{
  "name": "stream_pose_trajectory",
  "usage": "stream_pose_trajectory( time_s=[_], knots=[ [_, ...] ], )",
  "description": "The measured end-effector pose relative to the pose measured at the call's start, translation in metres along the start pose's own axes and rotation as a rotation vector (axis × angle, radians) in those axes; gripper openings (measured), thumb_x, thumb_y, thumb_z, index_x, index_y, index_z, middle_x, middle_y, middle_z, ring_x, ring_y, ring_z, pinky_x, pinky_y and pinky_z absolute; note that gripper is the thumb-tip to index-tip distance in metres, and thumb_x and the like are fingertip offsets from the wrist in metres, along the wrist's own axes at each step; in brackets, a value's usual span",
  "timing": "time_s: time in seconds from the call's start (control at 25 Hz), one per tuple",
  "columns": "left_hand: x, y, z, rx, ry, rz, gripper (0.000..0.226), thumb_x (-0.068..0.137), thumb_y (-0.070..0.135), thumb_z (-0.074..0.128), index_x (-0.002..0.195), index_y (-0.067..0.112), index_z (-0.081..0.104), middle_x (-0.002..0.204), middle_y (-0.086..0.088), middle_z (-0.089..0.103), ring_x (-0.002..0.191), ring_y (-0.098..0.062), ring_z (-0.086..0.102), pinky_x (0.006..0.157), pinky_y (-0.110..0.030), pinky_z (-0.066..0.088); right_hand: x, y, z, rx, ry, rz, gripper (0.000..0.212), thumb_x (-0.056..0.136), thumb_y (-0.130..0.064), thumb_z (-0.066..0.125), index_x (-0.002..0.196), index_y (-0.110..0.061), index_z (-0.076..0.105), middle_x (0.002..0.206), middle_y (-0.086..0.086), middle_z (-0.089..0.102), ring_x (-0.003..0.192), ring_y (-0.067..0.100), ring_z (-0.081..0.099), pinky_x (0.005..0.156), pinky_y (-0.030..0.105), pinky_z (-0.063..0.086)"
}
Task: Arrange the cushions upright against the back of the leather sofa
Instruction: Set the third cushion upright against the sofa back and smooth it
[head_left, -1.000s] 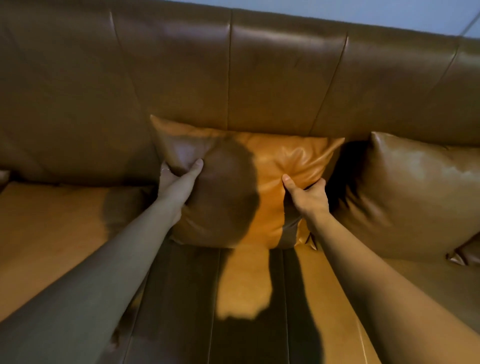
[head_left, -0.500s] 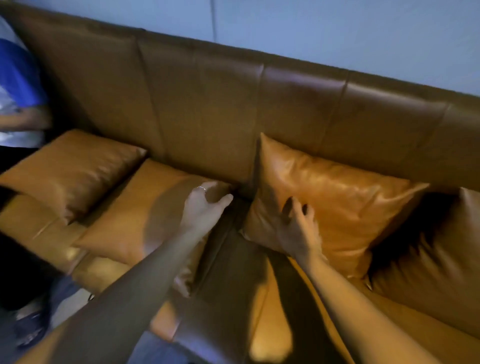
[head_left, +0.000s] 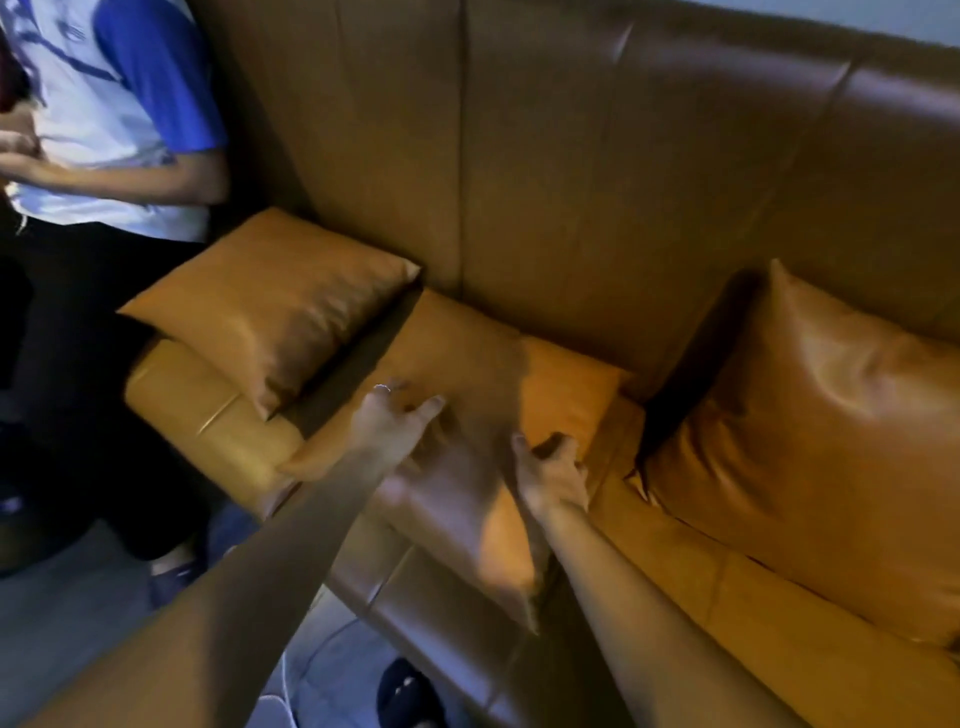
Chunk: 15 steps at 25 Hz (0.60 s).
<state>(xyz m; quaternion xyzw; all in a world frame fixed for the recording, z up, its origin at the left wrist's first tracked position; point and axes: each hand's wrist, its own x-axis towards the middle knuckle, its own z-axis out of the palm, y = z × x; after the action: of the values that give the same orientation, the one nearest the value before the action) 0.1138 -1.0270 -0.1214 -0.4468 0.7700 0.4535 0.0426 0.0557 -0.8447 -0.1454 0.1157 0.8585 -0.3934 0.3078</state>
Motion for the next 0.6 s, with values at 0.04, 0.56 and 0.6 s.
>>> stream_pose_trajectory(
  time_s=[0.04,0.56,0.6],
  knots=[
    [0.015,-0.004,-0.006,0.027,-0.014,-0.002,0.073,0.084,0.060,0.070,0.142,0.019,0.051,0.131,-0.008,0.062,0.112,-0.028,0.063,0.092,-0.042,0.055,0.007,-0.009,0.007,0.067,0.045,0.087,0.074,0.095,-0.061,0.049,0.151,-0.019,0.027,0.152,0.023,0.036,0.138,0.044,0.038,0.109,0.048,0.035],
    [0.150,0.014,0.015,0.323,-0.182,-0.042,0.111,0.066,0.095,0.049,0.152,0.025,0.039,0.162,-0.011,0.033,0.145,-0.043,0.032,0.116,-0.068,0.018,0.130,0.006,0.019,0.327,0.130,0.288,0.154,0.015,-0.098,0.063,0.145,-0.018,0.046,0.153,0.012,0.044,0.139,0.041,0.041,0.109,0.059,0.040],
    [0.153,0.014,0.015,0.328,-0.184,-0.047,0.111,0.066,0.095,0.049,0.151,0.025,0.040,0.161,-0.011,0.035,0.144,-0.043,0.034,0.115,-0.068,0.019,0.131,0.004,0.019,0.337,0.137,0.290,0.155,0.012,-0.098,0.064,0.145,-0.020,0.046,0.152,0.011,0.045,0.138,0.041,0.043,0.109,0.059,0.040]
  ],
)
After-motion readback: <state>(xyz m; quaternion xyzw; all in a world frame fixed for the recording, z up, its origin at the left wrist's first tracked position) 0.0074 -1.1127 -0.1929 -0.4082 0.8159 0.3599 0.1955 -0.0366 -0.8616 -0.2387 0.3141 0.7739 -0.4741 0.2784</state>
